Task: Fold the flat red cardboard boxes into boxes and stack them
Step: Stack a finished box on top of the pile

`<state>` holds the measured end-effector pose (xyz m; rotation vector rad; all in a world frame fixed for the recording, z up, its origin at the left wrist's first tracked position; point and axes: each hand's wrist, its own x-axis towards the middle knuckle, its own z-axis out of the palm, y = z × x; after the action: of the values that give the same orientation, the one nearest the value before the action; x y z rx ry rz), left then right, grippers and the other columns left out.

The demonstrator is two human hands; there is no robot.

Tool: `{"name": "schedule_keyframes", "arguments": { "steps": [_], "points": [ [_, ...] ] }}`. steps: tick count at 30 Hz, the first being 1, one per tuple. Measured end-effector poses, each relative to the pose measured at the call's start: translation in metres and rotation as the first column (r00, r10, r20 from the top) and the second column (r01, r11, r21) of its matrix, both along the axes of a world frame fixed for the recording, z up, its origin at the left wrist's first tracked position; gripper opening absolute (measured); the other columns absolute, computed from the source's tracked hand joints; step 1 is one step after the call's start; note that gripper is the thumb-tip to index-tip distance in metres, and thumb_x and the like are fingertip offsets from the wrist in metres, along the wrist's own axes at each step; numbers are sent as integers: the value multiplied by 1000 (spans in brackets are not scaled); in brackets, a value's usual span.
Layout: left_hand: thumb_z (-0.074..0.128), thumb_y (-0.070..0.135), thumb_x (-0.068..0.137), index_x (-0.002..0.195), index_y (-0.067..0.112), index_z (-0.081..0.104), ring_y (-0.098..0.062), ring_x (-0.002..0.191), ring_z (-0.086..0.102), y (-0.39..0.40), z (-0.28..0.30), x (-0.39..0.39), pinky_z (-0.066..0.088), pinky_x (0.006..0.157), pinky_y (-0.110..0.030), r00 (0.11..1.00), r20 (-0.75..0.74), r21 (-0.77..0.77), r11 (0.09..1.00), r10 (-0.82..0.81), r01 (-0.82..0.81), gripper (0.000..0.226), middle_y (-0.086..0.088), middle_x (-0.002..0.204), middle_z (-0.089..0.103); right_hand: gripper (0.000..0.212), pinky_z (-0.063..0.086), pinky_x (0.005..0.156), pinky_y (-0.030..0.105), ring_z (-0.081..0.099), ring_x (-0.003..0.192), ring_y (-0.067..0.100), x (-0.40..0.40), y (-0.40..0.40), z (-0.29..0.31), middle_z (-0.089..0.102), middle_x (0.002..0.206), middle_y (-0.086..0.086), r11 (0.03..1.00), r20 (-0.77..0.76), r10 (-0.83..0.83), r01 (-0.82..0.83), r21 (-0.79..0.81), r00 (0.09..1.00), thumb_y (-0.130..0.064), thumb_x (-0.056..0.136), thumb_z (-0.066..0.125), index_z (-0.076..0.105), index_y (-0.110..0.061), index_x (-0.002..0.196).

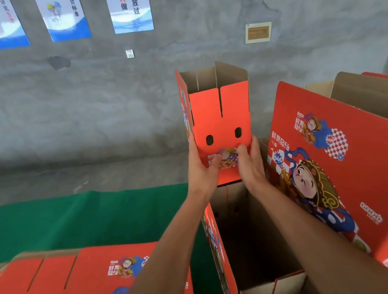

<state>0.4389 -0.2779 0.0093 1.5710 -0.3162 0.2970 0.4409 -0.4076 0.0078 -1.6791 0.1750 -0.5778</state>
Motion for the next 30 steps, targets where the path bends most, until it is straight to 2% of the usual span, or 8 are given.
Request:
{"name": "schedule_keyframes", "arguments": {
  "steps": [3, 8, 13, 18, 21, 25, 27, 30],
  "points": [
    [64, 2, 98, 163, 35, 17, -14, 134, 55, 0, -4, 1, 49, 111, -49, 1000, -17, 45, 999, -16, 16, 86, 4, 151, 51, 48, 49, 104, 55, 60, 118, 28, 0, -1, -2, 60, 135, 6, 1000, -60, 15, -15, 10, 998, -23, 102, 40, 35, -27, 149],
    [63, 3, 99, 163, 37, 14, -19, 140, 49, 0, -4, 4, 45, 113, -50, 999, -34, 98, 995, -16, 20, 88, 2, 155, 46, 48, 46, 101, 40, 58, 121, 24, -1, -2, -3, 58, 138, 2, 999, -89, -2, -2, -43, 996, -18, 101, 45, 36, -26, 148],
    [64, 2, 97, 140, 61, 19, -8, 137, 49, 0, -8, 8, 46, 114, -46, 997, -78, 103, 994, -13, 21, 86, 31, 137, 45, 58, 44, 91, 34, 59, 114, 22, 0, -2, -5, 59, 135, 2, 998, -77, -55, 55, -3, 996, -15, 99, 50, 30, -24, 152],
    [68, 7, 97, 162, 27, 17, 31, 102, 48, 4, -13, 12, 46, 86, -6, 990, -138, 140, 990, 27, -8, 85, 54, 112, 35, 60, 48, 108, 50, 57, 123, 26, -3, 1, -4, 56, 138, 6, 994, -45, -105, 105, 3, 993, -11, 95, 55, 31, -20, 150],
    [69, 19, 98, 158, 18, 27, 9, 116, 38, 15, -3, -5, 34, 95, -7, 981, -184, 258, 966, 70, -21, 74, 25, 124, 34, 67, 43, 112, 50, 51, 131, 28, -15, 8, 1, 50, 143, 9, 981, -28, -184, 182, -75, 982, -14, 92, 60, 28, -16, 152],
    [67, 32, 99, 152, 13, 41, -19, 138, 45, 61, 3, -44, 43, 108, -22, 975, -171, 532, 846, 145, -32, 62, 6, 140, 51, 76, 33, 120, 45, 37, 144, 28, -52, 40, 16, 36, 157, 10, 974, -21, -195, 191, -121, 981, -20, 94, 61, 21, -16, 158],
    [65, 40, 99, 153, 16, 42, -26, 143, 42, 95, 1, -75, 35, 119, -46, 964, -137, 707, 704, 226, -65, 63, -5, 155, 46, 71, 34, 119, 49, 38, 143, 27, -82, 66, 22, 38, 156, 9, 977, -24, -111, 105, -184, 993, -20, 94, 58, 25, -16, 157],
    [59, 49, 97, 155, 23, 38, -26, 150, 31, 155, -9, -142, 17, 124, -58, 931, -86, 882, 463, 355, -95, 66, -2, 162, 37, 62, 40, 114, 49, 45, 138, 26, -141, 116, 16, 44, 153, 9, 935, -163, 79, -130, -329, 983, -28, 96, 58, 35, -14, 151]
  ]
}}
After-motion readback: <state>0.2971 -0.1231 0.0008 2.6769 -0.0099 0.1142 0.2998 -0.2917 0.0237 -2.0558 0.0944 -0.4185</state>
